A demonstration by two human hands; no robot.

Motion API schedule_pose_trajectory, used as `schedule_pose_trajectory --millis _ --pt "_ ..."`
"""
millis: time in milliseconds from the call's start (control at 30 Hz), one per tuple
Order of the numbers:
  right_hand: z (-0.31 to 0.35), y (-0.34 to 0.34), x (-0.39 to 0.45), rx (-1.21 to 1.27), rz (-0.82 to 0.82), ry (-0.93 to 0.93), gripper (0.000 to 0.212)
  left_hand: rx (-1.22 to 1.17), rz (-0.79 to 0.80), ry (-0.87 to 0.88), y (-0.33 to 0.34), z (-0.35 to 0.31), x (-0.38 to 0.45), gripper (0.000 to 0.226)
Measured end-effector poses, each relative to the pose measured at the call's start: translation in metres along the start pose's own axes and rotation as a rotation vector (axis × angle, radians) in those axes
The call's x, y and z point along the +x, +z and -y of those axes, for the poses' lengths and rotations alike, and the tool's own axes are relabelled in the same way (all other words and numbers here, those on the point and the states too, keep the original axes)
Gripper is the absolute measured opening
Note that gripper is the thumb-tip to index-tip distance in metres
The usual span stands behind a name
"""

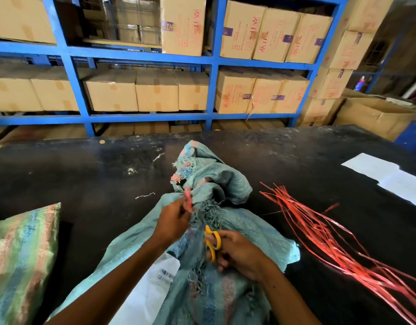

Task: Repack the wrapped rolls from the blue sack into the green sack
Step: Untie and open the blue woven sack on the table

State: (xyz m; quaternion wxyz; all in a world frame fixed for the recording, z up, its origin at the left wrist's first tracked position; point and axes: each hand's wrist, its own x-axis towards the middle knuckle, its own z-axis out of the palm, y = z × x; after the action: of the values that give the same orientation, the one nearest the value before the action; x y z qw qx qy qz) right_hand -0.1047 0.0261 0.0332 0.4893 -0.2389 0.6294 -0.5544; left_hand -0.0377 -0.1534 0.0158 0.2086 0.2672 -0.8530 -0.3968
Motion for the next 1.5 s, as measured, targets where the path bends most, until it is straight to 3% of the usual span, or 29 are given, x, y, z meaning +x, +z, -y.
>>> schedule_pose_trajectory --millis 67,167,267,400,500,633,700,800,867,933,1033,1167,1367,1500 --pt "-0.002 -0.019 -0.017 -0.023 -0.091 -0.038 0.018 0.111 -0.016 0.044 0.009 -0.001 0.001 0.016" --pt "-0.024 -0.061 -0.037 0.019 -0.501 -0.092 0.011 0.258 -0.027 0.135 0.027 0.004 0.0 0.008" --pt "-0.073 -0.118 -0.054 -0.085 -0.868 0.04 0.022 0.375 -0.036 0.208 0.039 0.01 -0.006 0.02" --pt "-0.143 -0.17 -0.073 -0.453 -1.038 0.496 0.053 0.456 -0.054 0.262 0.042 0.011 -0.008 0.019" --pt "-0.159 -0.172 -0.073 -0.511 -1.101 0.582 0.055 0.492 -0.054 0.285 0.043 0.014 -0.009 0.017" --pt "-0.136 -0.158 -0.065 -0.355 -1.045 0.573 0.043 0.455 -0.028 0.273 0.037 0.019 -0.004 0.013" --pt "-0.115 -0.153 -0.055 -0.396 -1.11 0.508 0.035 0.39 -0.008 0.259 0.031 0.021 -0.001 0.011" --pt "-0.066 -0.123 -0.028 -0.486 -1.12 0.081 0.009 0.276 0.028 0.264 0.024 0.025 -0.002 0.011" --pt "-0.033 -0.091 -0.001 -0.492 -0.977 -0.206 0.005 0.215 0.022 0.261 0.02 0.027 -0.006 0.017" --pt "-0.006 -0.057 0.027 -0.515 -0.783 -0.341 0.009 0.177 0.015 0.271 0.019 0.029 -0.011 0.021" --pt "0.022 -0.009 0.067 -0.595 -0.546 -0.358 0.029 0.165 0.018 0.268 0.016 0.03 -0.016 0.022" --pt "0.026 0.019 0.105 -0.632 -0.446 -0.237 0.048 0.153 -0.009 0.26 0.016 0.029 -0.018 0.019" --pt "0.014 0.016 0.109 -0.576 -0.395 -0.207 0.032 0.136 0.027 0.302 0.014 0.036 -0.024 0.02" --pt "0.022 0.004 0.084 -0.455 -0.427 -0.292 0.029 0.213 -0.103 0.385 0.018 0.024 -0.036 0.038"
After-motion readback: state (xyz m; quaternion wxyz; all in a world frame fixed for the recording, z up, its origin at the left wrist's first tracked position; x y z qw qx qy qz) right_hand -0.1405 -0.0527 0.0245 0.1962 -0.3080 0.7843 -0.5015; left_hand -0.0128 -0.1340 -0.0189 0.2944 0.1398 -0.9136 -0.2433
